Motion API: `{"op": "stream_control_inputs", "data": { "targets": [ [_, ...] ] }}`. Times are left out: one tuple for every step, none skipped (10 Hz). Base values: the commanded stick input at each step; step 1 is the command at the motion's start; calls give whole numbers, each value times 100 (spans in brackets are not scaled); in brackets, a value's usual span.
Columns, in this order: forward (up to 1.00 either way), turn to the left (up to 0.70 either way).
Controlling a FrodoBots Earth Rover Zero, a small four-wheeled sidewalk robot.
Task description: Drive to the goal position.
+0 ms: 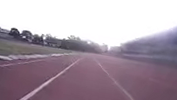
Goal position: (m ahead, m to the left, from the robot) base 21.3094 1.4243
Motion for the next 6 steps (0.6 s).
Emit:
{"op": "stream_control_inputs", "data": {
  "targets": [
    [70, -2],
    [70, -3],
    [70, -3],
    [70, -33],
    [70, -34],
    [70, 0]
  ]
}}
